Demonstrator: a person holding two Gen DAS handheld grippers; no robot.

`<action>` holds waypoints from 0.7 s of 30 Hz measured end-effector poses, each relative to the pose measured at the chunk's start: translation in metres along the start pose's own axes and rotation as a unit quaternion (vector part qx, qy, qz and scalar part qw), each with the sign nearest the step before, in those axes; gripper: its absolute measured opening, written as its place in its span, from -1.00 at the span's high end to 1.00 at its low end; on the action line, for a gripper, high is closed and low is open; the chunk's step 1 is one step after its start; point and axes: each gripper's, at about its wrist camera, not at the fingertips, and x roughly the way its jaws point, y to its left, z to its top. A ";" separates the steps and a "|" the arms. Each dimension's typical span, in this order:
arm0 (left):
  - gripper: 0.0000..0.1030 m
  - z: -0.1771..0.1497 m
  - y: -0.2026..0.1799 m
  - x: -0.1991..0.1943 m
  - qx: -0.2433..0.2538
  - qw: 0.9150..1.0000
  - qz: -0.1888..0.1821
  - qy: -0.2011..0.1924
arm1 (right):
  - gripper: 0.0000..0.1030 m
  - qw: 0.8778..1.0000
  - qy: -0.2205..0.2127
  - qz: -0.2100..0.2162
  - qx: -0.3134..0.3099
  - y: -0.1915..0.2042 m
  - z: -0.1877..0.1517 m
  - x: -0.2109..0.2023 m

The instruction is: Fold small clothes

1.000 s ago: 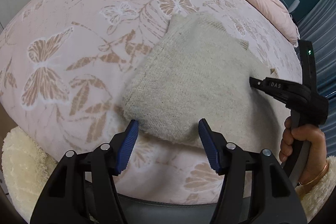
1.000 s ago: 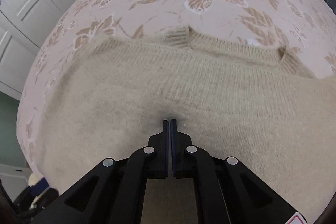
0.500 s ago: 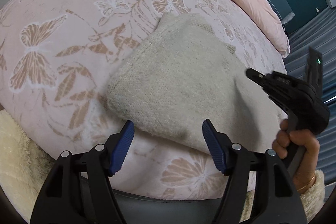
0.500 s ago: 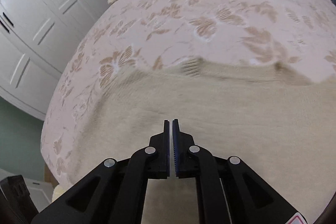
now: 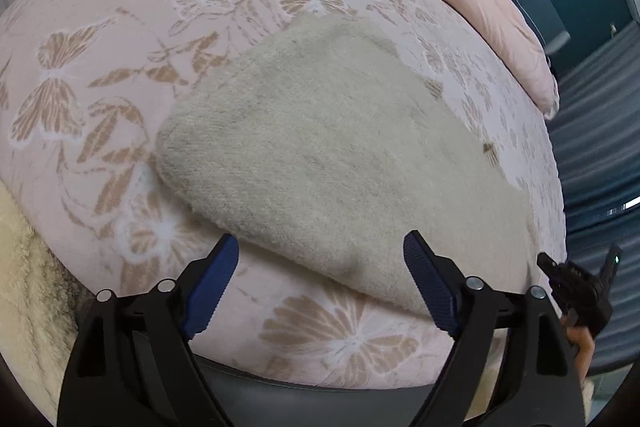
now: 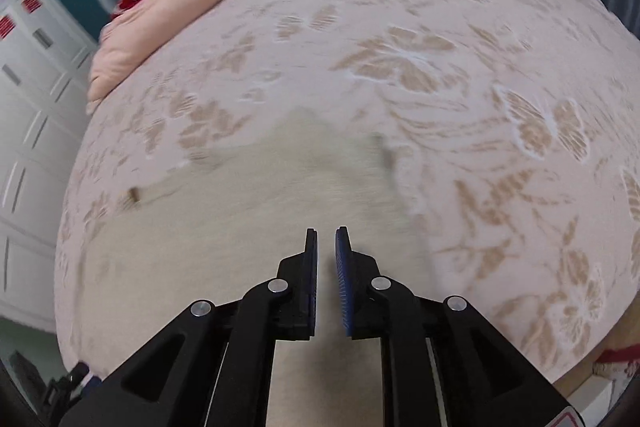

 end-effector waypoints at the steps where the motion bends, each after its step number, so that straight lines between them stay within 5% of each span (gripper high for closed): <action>1: -0.62 0.002 0.006 0.001 -0.020 1.000 0.007 -0.008 | 0.74 0.999 0.002 0.023 -0.029 0.026 -0.006 -0.002; 3: -0.62 0.007 0.018 0.006 -0.057 0.998 0.022 -0.012 | 0.74 0.994 0.016 0.050 -0.098 0.081 -0.021 0.003; 7: -0.45 0.017 0.043 0.022 -0.132 0.991 -0.027 0.008 | 0.76 0.978 0.061 0.049 -0.194 0.162 -0.048 0.048; 9: 0.08 0.022 0.050 0.028 -0.152 0.988 -0.035 0.017 | 0.76 0.975 0.105 0.027 -0.194 0.171 -0.060 0.086; 12: 0.68 0.029 0.047 0.025 -0.157 0.984 -0.073 0.033 | 0.78 0.979 0.081 0.032 -0.183 0.166 -0.070 0.095; 16: 0.73 0.038 -0.012 -0.013 -0.047 0.995 -0.088 -0.020 | 0.79 0.980 0.093 0.060 -0.167 0.157 -0.064 0.093; 21: 0.75 0.036 -0.115 -0.059 0.082 0.984 -0.144 -0.065 | 0.79 0.983 0.105 0.124 -0.088 0.131 -0.057 0.087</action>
